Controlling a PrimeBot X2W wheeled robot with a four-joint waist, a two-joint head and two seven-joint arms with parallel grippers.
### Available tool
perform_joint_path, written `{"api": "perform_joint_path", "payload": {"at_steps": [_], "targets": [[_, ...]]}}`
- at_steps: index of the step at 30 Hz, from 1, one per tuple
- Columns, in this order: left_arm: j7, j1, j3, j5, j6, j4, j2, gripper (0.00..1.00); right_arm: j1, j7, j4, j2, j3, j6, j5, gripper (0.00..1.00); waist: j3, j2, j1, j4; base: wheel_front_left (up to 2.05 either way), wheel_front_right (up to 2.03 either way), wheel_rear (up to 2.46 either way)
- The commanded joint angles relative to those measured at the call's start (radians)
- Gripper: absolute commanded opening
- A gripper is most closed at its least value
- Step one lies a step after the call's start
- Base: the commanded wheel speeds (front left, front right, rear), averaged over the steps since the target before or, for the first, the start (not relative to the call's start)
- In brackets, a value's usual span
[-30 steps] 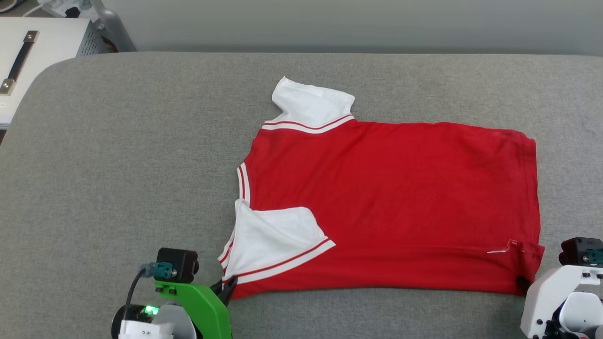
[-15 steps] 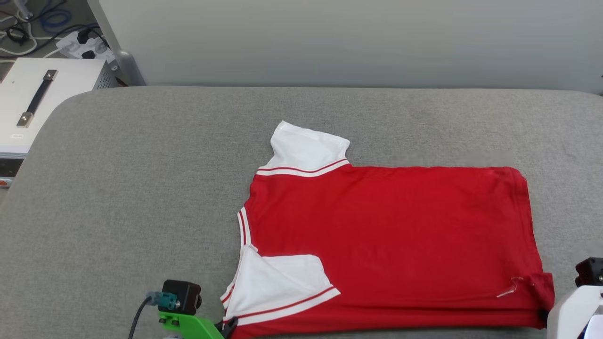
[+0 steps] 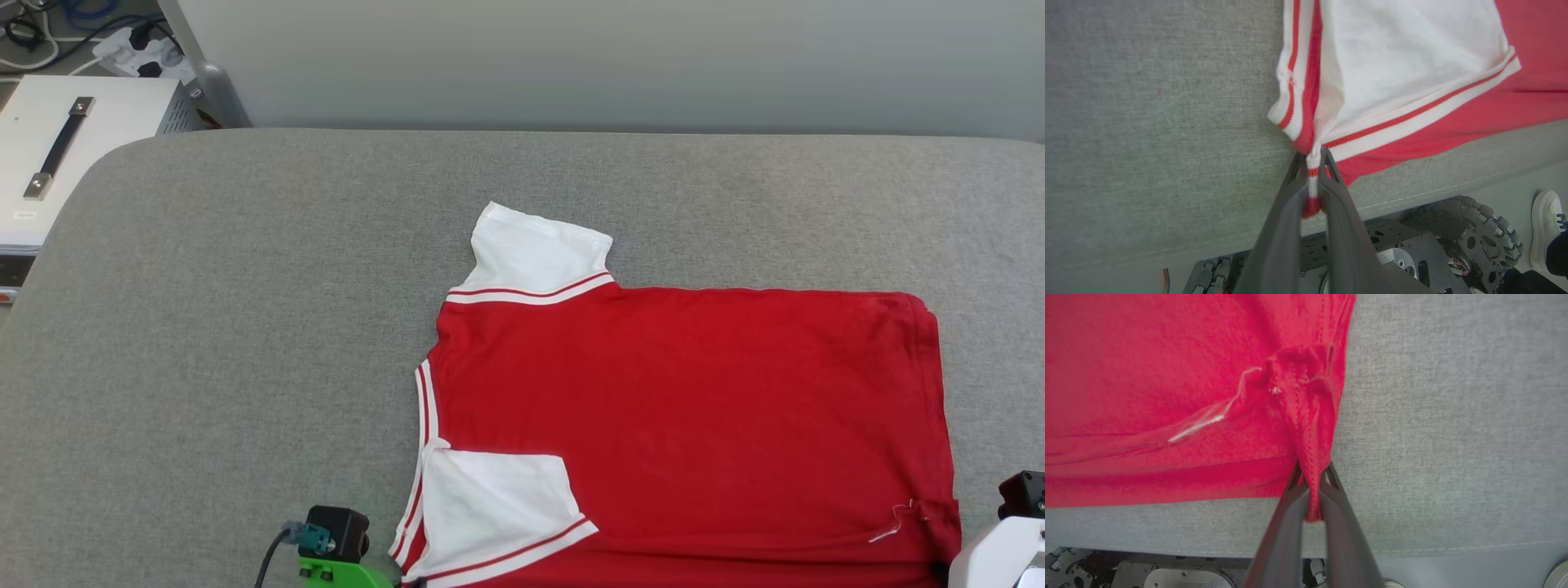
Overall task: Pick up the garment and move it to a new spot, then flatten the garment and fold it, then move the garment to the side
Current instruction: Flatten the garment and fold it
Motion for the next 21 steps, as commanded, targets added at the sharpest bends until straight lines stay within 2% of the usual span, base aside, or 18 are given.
{"api": "perform_joint_path", "payload": {"at_steps": [1, 6, 7, 8, 9, 14, 21], "targets": [[-0.004, -0.017, 0.003, 0.001, -0.004, 0.018, 0.002, 0.0, -0.011, -0.011, 0.018, -0.005, -0.001, -0.002, -0.01, 0.0, 0.008, 0.0, 0.0, -0.001, 0.0, 0.0, 0.0], [-0.011, -0.029, 0.003, 0.001, -0.016, 0.046, -0.008, 0.0, -0.03, -0.036, 0.057, -0.006, 0.009, -0.002, -0.01, 0.0, 0.013, 0.0, 0.0, 0.0, 0.0, 0.0, 0.0], [-0.016, -0.032, 0.003, 0.005, -0.016, 0.05, -0.009, 0.45, -0.034, -0.043, 0.064, -0.006, 0.008, -0.002, -0.01, 0.33, 0.011, 0.0, 0.0, 0.0, 0.0, 0.0, 0.0], [-0.022, -0.035, 0.004, 0.01, -0.016, 0.053, -0.009, 0.98, -0.036, -0.05, 0.067, -0.006, 0.009, -0.002, -0.012, 0.84, 0.009, 0.0, 0.0, 0.0, 0.0, 0.0, 0.0], [-0.031, -0.039, 0.007, 0.013, -0.016, 0.058, -0.011, 1.0, -0.041, -0.064, 0.07, -0.006, 0.006, -0.002, -0.012, 1.0, 0.004, 0.0, 0.0, -0.001, 0.0, 0.0, 0.0], [-0.097, -0.05, 0.032, 0.027, -0.018, 0.056, -0.019, 1.0, -0.06, -0.146, 0.055, -0.005, 0.001, -0.002, 0.024, 1.0, -0.032, 0.0, 0.0, -0.004, 0.0, 0.0, 0.0], [-0.268, -0.074, 0.075, 0.086, -0.037, 0.054, -0.023, 1.0, -0.075, -0.343, -0.022, -0.058, 0.053, -0.002, 0.061, 1.0, -0.082, 0.0, 0.0, -0.016, 0.0, 0.0, 0.0]]}}
